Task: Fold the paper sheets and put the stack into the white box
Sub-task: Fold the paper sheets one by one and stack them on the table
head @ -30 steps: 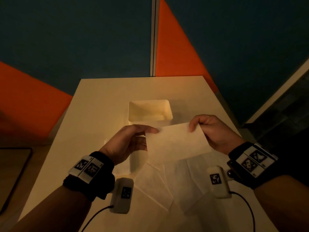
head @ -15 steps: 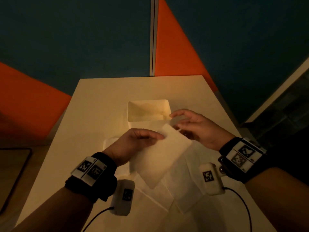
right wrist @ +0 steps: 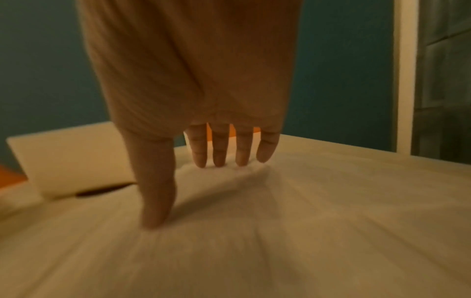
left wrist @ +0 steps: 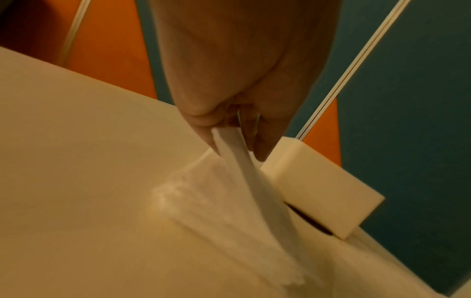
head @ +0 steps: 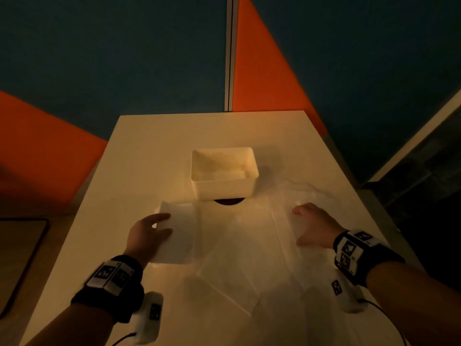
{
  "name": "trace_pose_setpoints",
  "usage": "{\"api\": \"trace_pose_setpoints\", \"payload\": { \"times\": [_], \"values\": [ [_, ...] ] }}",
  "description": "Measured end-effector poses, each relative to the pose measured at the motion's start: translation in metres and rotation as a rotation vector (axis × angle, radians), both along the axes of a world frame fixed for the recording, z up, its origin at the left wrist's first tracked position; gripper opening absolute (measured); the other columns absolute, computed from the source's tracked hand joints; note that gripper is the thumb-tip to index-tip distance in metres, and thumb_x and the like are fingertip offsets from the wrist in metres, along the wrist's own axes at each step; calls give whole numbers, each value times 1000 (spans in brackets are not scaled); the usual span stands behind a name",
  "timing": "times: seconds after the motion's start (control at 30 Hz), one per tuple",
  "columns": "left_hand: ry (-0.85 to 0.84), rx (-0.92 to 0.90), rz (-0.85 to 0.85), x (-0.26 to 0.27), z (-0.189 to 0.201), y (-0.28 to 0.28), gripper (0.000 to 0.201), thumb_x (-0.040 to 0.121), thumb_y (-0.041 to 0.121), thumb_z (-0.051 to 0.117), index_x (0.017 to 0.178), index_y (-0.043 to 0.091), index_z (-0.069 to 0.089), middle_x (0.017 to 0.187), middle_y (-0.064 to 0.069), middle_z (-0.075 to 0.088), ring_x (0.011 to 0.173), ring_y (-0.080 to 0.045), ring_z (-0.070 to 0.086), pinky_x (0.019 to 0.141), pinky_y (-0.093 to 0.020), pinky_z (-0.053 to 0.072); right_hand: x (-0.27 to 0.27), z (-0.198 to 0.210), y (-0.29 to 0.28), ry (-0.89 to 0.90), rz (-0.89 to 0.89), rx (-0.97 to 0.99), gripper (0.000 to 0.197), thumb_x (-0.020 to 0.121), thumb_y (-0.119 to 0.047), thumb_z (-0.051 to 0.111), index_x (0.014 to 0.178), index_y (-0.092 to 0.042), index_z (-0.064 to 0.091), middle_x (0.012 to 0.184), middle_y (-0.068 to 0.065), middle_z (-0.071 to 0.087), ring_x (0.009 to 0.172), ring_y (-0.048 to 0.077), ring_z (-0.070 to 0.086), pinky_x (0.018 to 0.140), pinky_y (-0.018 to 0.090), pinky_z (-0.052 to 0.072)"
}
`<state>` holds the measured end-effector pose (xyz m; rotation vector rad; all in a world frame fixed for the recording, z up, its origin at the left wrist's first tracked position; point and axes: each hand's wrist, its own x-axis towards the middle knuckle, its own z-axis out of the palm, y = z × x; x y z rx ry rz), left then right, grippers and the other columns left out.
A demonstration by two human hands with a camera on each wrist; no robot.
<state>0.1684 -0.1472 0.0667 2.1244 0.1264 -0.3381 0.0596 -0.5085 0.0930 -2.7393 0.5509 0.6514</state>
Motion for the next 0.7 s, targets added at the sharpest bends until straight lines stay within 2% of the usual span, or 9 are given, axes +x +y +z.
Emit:
{"api": "trace_pose_setpoints", "payload": {
  "times": [0.13, 0.2, 0.27, 0.4, 0.63, 0.7],
  "values": [
    [-46, 178, -90, -3, -14, 6, 48, 73, 6, 74, 118, 17, 64, 114, -14, 63, 98, -33, 60, 91, -44, 48, -7, -5, 7, 132, 161, -129, 122, 57, -43, 84, 148, -30, 3, 154, -5, 3, 140, 28, 17, 112, 49, 26],
    [-63, 209, -106, -5, -16, 6, 51, 72, 6, 74, 121, 15, 63, 116, -14, 62, 100, -32, 60, 91, -40, 47, -13, -10, 8, 174, 192, -147, 134, 55, -42, 85, 148, -32, -10, 156, -7, -11, 144, 27, 3, 115, 50, 19],
    [-77, 226, -112, -5, -17, 6, 51, 73, 7, 74, 122, 15, 62, 119, -14, 61, 103, -32, 59, 91, -38, 46, -17, -16, 7, 180, 200, -150, 138, 55, -40, 85, 147, -33, -18, 156, -8, -19, 145, 26, -6, 116, 51, 13],
    [-65, 207, -99, -4, -18, 7, 51, 74, 5, 72, 123, 15, 61, 121, -14, 60, 105, -32, 59, 91, -37, 46, -23, -18, 2, 162, 211, -126, 128, 63, -41, 81, 147, -34, -16, 156, -9, -20, 146, 21, -6, 116, 50, 16],
    [-88, 220, -121, -3, -21, 8, 50, 73, 6, 73, 121, 14, 62, 120, -15, 61, 104, -33, 59, 92, -39, 46, -28, -22, -12, 76, 232, -56, 96, 80, -44, 66, 150, -33, 1, 158, -13, -8, 145, 15, 6, 115, 41, 24],
    [-89, 203, -114, -2, -22, 8, 51, 71, 4, 74, 120, 14, 63, 119, -16, 62, 103, -32, 61, 91, -40, 47, -32, -27, -15, 17, 232, -20, 83, 85, -40, 61, 150, -32, 10, 158, -12, 0, 144, 13, 13, 114, 35, 27]
  ]
}}
